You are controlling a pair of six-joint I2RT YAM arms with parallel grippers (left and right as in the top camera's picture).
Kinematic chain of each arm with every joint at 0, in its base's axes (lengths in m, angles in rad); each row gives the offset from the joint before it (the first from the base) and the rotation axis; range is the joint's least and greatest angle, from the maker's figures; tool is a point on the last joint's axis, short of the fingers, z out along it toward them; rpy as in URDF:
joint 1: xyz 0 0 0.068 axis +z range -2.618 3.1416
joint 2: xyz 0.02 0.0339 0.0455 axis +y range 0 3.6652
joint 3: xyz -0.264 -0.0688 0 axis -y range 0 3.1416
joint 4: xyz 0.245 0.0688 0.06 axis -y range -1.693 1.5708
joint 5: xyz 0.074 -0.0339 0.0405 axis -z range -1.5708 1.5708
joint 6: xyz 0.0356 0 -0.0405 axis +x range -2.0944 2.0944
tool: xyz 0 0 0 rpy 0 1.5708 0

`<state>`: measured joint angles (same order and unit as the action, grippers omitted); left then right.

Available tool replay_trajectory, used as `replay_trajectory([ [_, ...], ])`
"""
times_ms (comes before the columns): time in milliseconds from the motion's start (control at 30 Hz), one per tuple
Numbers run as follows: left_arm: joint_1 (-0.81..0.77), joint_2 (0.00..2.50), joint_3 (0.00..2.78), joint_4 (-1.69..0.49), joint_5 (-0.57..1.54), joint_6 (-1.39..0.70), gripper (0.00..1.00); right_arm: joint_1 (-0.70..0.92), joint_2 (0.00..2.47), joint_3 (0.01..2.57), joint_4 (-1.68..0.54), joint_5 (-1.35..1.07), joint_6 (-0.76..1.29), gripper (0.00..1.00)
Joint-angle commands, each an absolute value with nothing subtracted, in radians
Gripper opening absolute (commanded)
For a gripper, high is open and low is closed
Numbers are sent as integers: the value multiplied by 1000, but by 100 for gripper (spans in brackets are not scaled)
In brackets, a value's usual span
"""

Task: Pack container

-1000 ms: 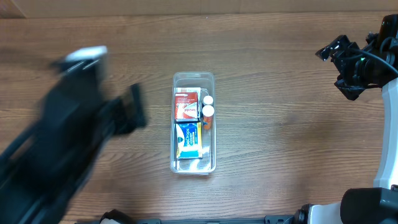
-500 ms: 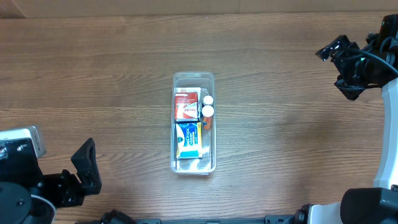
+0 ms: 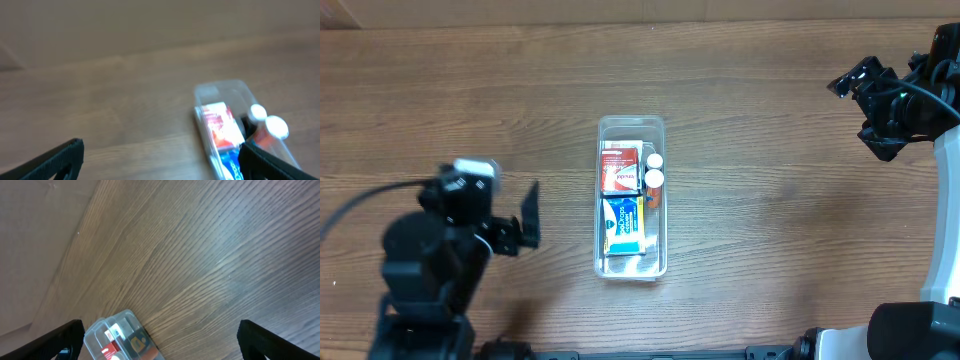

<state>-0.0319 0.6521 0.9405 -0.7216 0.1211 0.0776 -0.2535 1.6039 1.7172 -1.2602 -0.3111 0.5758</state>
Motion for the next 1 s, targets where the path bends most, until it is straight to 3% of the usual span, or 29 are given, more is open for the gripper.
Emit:
replay_trajectory([
  [0,-17,530,665,-572,282,104,100,-254,1600,1722,-1259,-316,576,100],
  [133,-6,398,432,-424,340,104,100,-254,1600,1722,-1259,-316,576,100],
  [267,-6,262,297,-411,341,105,100,-254,1600,1722,-1259,-316,576,100],
  [600,-6,28,120,-413,337,105,100,-254,1600,1722,-1259,-316,576,100],
  [967,-7,8,119,-404,334,105,100,-254,1600,1722,-1259,-316,576,100],
])
